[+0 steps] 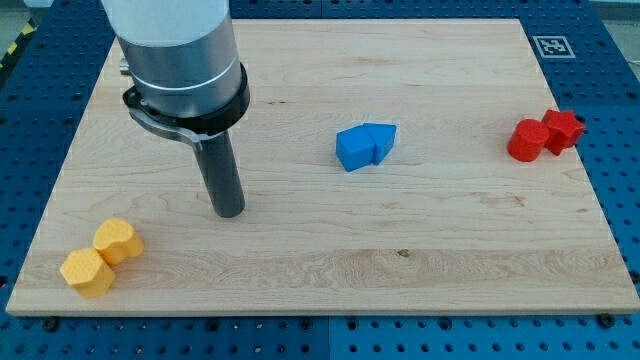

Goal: Point your arm at the yellow hexagon

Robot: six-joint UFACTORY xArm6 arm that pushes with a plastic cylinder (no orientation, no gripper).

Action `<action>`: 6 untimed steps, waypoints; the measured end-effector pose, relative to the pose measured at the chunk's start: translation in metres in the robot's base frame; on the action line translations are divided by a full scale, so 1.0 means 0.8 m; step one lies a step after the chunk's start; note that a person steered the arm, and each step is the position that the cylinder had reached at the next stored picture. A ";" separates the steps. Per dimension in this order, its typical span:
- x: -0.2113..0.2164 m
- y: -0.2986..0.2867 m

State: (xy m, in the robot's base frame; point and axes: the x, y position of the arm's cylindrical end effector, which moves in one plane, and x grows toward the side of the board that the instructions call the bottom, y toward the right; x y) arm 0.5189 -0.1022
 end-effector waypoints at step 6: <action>-0.040 -0.217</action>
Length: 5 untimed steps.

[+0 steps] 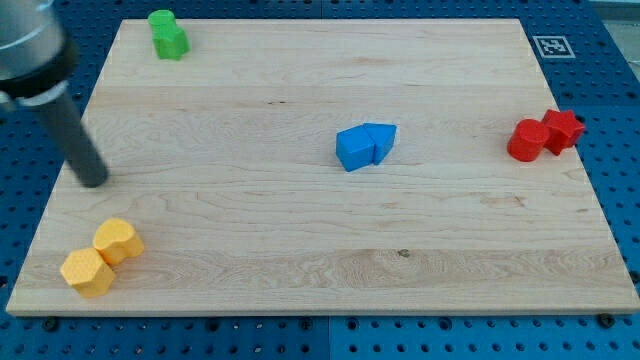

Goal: Point your arm at the yellow hexagon

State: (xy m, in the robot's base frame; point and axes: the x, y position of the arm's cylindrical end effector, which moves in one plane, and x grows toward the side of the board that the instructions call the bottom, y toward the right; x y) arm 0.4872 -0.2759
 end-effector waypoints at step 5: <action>0.083 -0.034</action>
